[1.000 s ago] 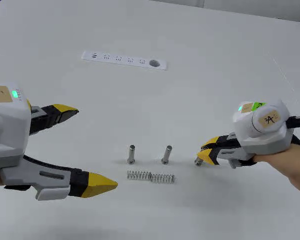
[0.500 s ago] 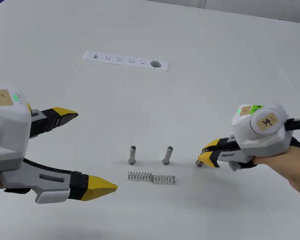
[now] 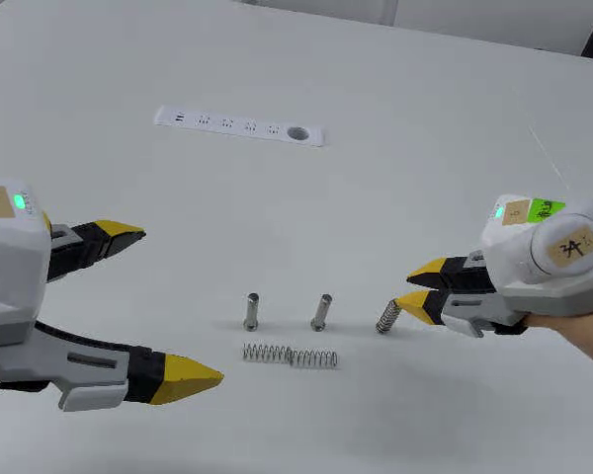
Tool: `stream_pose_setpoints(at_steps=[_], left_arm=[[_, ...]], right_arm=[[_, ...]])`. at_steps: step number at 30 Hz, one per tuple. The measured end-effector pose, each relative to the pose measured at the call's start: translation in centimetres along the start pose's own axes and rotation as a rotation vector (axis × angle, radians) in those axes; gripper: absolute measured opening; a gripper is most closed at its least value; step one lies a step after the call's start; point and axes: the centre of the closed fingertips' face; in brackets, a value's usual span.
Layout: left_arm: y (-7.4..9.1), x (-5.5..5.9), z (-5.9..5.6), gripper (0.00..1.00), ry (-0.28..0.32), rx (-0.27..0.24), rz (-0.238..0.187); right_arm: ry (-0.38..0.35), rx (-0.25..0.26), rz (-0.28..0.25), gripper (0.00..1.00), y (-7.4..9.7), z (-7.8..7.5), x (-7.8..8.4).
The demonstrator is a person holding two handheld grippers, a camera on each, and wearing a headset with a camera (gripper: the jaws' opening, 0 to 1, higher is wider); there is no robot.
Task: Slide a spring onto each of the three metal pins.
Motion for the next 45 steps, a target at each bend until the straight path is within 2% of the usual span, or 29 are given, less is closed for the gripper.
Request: stream_pose_setpoints(at_steps=[3,5,8,10,12,18,21,26,31,37,40,45], left_arm=[[-0.1,-0.1,-0.1,1.0,0.001,0.001,-0.004],[-0.1,-0.1,-0.1,1.0,0.0,0.002,-0.003],[-0.1,0.0,-0.1,1.0,0.0,0.001,-0.001],[0.1,0.1,0.0,1.0,-0.001,-0.004,0.003],[0.2,0.3,0.1,1.0,0.001,-0.008,0.007],[0.8,0.3,0.1,1.0,0.024,-0.018,-0.004],[1.0,0.4,0.5,1.0,0.019,-0.036,0.004],[1.3,0.2,0.9,1.0,0.021,-0.046,-0.003],[1.5,0.1,1.1,1.0,0.025,-0.054,-0.005],[1.5,0.5,1.1,1.0,0.027,-0.058,0.006],[1.4,0.4,1.1,1.0,0.028,-0.056,0.003],[1.2,0.4,1.0,1.0,0.027,-0.051,0.002]], right_arm=[[0.037,-0.063,-0.015,0.18,-0.8,2.0,-0.9],[0.051,-0.13,-0.024,0.18,-1.6,3.9,-1.1],[0.088,-0.194,0.006,0.18,-2.8,5.8,-0.3],[0.123,-0.231,0.039,0.19,-3.7,6.8,0.7],[0.128,-0.261,0.079,0.19,-4.5,7.5,1.9],[0.126,-0.284,0.12,0.19,-6.0,7.9,3.4],[0.148,-0.288,0.14,0.19,-6.7,7.8,4.1],[0.145,-0.323,0.155,0.19,-7.4,8.3,4.6],[0.152,-0.341,0.191,0.18,-7.9,8.2,5.5],[0.123,-0.368,0.188,0.16,-7.9,8.1,5.5],[0.084,-0.388,0.189,0.13,-7.8,8.4,5.6],[0.067,-0.386,0.187,0.11,-7.8,8.3,5.5]])
Point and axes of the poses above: the centre of the closed fingertips' face, and the gripper's own axes: y roughly backward along the fingers, z roughly to its left, x roughly out of its underside, and after that the axes turned 8 degrees about -z, right-handed
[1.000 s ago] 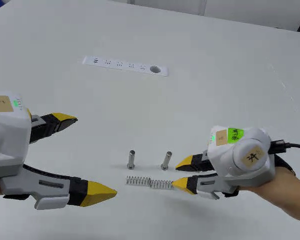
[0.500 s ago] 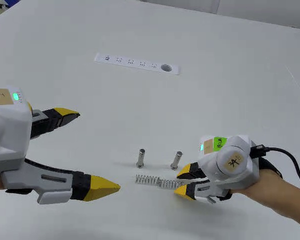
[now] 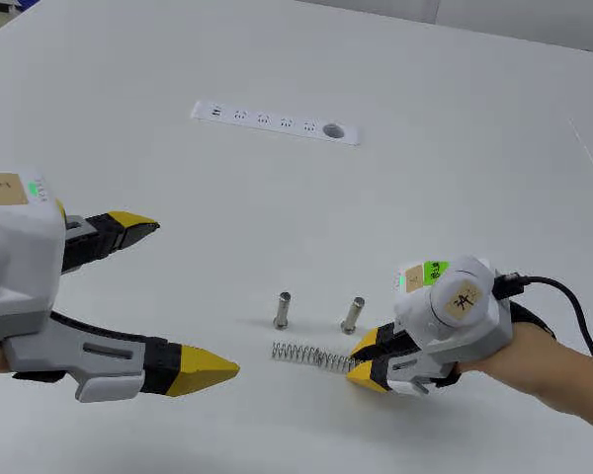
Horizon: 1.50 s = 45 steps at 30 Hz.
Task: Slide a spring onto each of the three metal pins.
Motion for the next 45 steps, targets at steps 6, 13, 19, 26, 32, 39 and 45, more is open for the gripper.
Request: stream_pose_setpoints(at_steps=[6,13,19,26,32,39,45], left_arm=[[-0.1,0.1,-0.2,1.0,-0.002,0.008,0.003],[0.0,0.0,-0.2,1.0,-0.01,0.006,0.004],[-0.4,-0.2,-0.8,0.99,-0.011,0.025,0.008],[-1.6,-1.3,-2.2,0.96,-0.012,0.061,-0.028],[-2.7,-2.7,-2.6,0.85,-0.026,0.057,-0.09],[-4.5,-2.5,-4.5,0.78,-0.104,0.109,-0.069],[-5.5,-2.6,-6.7,0.66,-0.118,0.184,-0.072]], right_arm=[[-0.013,0.001,-0.001,0.11,0.0,0.0,0.0],[-0.031,0.014,0.005,0.11,0.0,0.0,0.1],[-0.048,0.04,-0.019,0.11,0.9,-0.2,-0.5],[0.007,0.058,-0.049,0.11,3.2,0.4,-2.4],[0.062,0.07,-0.061,0.11,5.7,0.6,-3.4],[0.13,0.085,-0.083,0.11,8.3,1.4,-5.5],[0.226,0.078,-0.084,0.11,8.9,2.8,-6.8]])
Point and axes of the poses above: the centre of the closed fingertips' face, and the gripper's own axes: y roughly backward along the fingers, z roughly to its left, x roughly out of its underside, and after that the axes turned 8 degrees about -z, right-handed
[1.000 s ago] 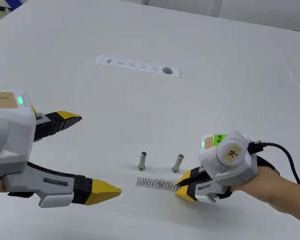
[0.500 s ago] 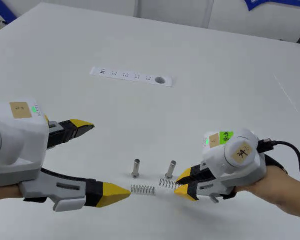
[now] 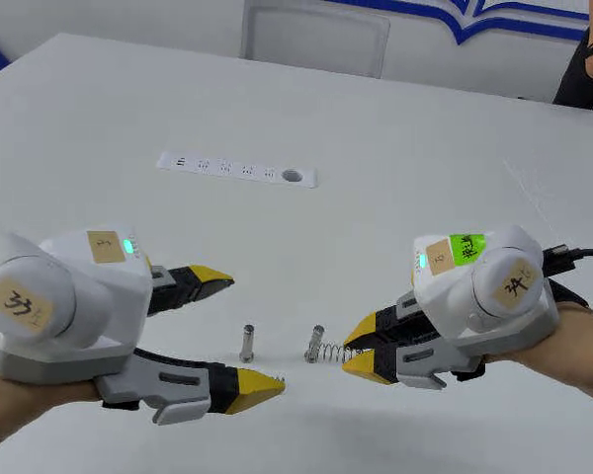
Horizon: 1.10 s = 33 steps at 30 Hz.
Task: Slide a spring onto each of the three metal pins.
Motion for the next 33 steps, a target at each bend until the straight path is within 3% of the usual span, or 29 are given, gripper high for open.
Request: stream_pose_setpoints(at_steps=[7,11,16,23,28,33], left_arm=[[-1.3,-0.7,-1.5,0.49,-0.002,0.059,-0.019],[-1.7,0.0,-2.1,0.44,-0.026,0.08,0.013],[-1.9,0.3,-2.8,0.38,-0.022,0.098,0.025],[-2.0,0.7,-3.4,0.21,-0.038,0.129,0.049],[-1.9,1.0,-3.9,0.16,-0.077,0.151,0.084],[-1.8,1.4,-4.2,0.13,-0.06,0.169,0.111]], right_arm=[[0.042,-0.031,0.0,0.11,0.4,1.7,-1.2],[0.045,-0.026,-0.014,0.11,0.5,2.0,-1.8],[0.05,-0.028,-0.027,0.11,0.4,2.3,-2.4],[0.064,-0.04,-0.026,0.11,0.1,2.7,-2.7],[0.073,-0.046,-0.029,0.11,0.0,2.9,-3.1],[0.095,-0.055,-0.018,0.11,0.0,3.2,-3.1]])
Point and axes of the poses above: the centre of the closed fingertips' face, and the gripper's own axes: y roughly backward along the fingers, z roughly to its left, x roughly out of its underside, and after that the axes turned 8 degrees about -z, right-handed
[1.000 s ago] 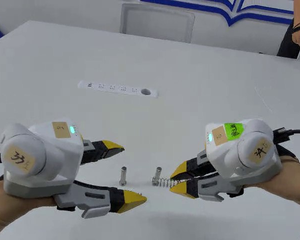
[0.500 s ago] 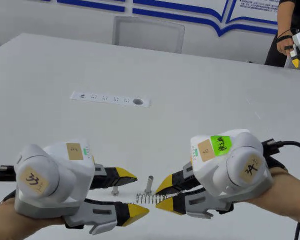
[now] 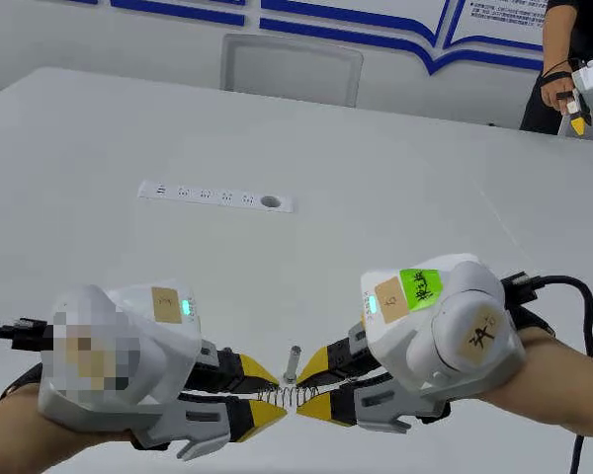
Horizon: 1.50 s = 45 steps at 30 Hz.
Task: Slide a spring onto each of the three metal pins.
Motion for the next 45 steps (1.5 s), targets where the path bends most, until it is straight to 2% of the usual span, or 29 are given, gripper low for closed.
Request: stream_pose_setpoints(at_steps=[4,8,11,21,25,28,31,35,42,45], left_arm=[[0.1,-0.1,-0.4,0.12,-0.021,0.023,0.008],[0.0,-0.3,-0.3,0.11,-0.04,0.014,0.015],[-0.1,-0.5,-0.3,0.1,-0.058,0.016,0.015],[-0.4,-0.6,-0.6,0.1,-0.074,0.045,0.024],[-0.4,-0.9,-0.5,0.1,-0.077,0.041,0.017],[-0.3,-1.1,-0.5,0.1,-0.077,0.043,0.01],[-0.2,-1.2,-0.6,0.1,-0.087,0.048,0.007],[-0.1,-1.1,-0.5,0.1,-0.089,0.05,0.008],[-0.3,-1.0,-0.6,0.1,-0.089,0.054,0.008],[-0.2,-1.4,-0.6,0.1,-0.071,0.052,-0.009]], right_arm=[[0.01,-0.01,0.0,0.11,0.2,0.3,-0.1],[0.007,0.001,-0.005,0.11,0.3,0.1,-0.2],[0.032,0.011,0.0,0.11,0.5,-0.1,-0.2],[-0.008,0.031,-0.019,0.15,1.1,-0.3,0.5],[-0.031,0.026,-0.014,0.15,1.2,-0.3,1.0],[-0.068,0.021,-0.042,0.14,1.2,-0.2,0.6],[-0.078,0.012,-0.045,0.11,1.3,-0.2,0.3],[-0.053,-0.001,-0.079,0.11,1.7,-0.1,-0.4],[-0.043,-0.017,-0.097,0.1,2.2,0.1,-1.5],[-0.047,-0.012,-0.109,0.1,2.5,0.0,-2.0]])
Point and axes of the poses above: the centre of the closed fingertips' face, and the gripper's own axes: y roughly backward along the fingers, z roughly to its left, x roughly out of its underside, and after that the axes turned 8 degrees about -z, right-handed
